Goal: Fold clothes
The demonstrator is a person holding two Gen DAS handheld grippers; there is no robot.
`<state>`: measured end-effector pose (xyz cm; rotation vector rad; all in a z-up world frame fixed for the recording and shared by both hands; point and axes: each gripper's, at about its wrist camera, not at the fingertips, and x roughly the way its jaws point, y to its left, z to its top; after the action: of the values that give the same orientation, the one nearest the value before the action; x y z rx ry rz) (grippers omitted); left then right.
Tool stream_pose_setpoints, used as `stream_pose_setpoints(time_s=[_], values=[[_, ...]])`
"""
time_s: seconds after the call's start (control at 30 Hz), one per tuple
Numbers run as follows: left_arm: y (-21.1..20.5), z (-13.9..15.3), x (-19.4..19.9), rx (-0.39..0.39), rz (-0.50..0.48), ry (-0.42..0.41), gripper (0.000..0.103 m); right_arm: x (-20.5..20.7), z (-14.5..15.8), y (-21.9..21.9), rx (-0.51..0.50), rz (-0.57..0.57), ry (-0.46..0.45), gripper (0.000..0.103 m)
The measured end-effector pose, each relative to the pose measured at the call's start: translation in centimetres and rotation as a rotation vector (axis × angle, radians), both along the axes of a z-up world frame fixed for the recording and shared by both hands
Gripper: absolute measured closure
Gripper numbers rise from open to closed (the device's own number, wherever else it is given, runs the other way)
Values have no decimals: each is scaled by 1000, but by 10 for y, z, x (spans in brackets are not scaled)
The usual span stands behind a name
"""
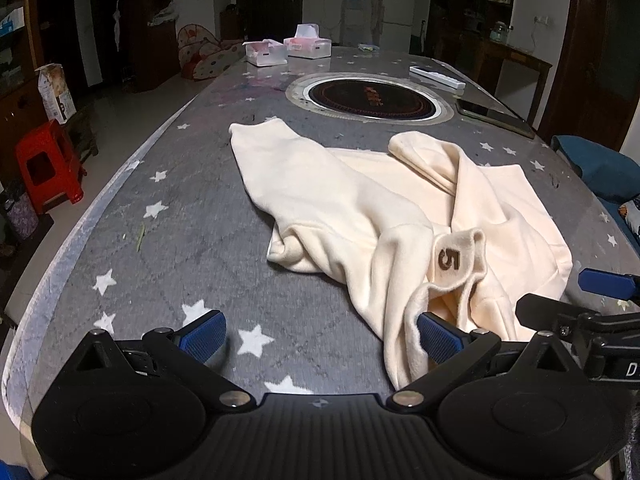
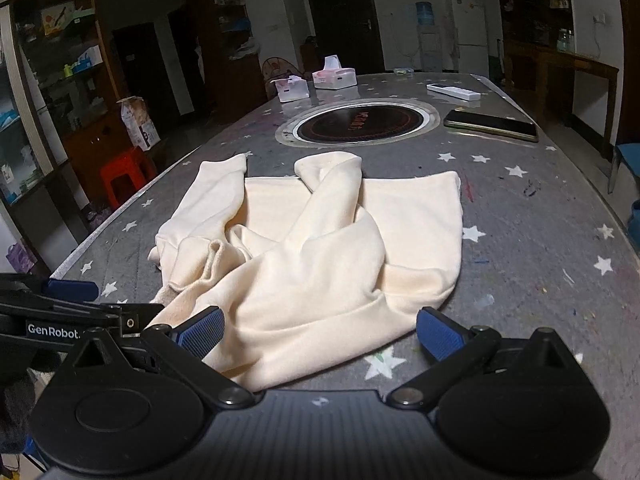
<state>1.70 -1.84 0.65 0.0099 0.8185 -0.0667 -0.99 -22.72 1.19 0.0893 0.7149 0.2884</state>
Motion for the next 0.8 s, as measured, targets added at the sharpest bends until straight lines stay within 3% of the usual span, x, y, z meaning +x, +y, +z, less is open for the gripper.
stream_pose_setpoints(time_s=[0.8], values=[[-2,12,50,22,-44,-22,0,56,2,0,35,-13,32,0]])
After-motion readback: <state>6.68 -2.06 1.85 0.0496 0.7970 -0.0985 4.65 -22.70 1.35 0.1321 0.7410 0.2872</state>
